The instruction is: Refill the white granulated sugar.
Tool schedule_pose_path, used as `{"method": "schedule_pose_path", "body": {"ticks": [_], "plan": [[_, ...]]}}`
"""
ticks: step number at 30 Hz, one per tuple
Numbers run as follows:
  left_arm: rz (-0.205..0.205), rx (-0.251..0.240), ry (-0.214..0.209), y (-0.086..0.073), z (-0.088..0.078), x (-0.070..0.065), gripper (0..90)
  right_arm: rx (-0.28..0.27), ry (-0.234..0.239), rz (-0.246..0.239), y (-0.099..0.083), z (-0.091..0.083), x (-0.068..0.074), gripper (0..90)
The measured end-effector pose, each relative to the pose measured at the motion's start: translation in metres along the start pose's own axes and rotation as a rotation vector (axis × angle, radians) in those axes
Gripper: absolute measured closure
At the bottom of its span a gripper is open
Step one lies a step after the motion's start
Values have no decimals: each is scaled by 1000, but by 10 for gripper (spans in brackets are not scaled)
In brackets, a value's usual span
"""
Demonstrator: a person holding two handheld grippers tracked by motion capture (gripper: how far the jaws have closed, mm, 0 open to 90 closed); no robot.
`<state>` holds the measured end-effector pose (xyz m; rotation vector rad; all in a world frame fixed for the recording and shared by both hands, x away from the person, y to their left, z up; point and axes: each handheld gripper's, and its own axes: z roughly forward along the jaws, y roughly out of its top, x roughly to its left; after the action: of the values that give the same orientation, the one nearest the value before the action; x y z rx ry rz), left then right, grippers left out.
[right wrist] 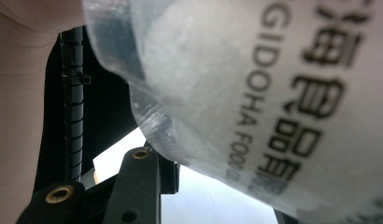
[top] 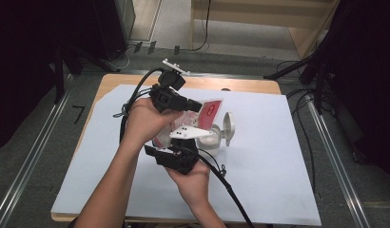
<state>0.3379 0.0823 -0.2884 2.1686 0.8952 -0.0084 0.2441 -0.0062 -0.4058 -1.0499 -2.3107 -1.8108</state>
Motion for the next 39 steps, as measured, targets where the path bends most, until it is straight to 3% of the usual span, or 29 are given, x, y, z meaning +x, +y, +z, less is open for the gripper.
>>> {"method": "schedule_pose_path", "body": {"ticks": [11,19,25,39], "plan": [[-9,17,-5,-1,1,2,866,12,19,3,-1,3,1,608],[-12,23,-15,2,1,2,867,8,7,-7,2,1,1,638],[-9,53,-18,8,4,4,868,9,12,-3,4,1,0,635],[11,80,-23,12,6,5,868,16,-9,-41,4,1,0,629]]}}
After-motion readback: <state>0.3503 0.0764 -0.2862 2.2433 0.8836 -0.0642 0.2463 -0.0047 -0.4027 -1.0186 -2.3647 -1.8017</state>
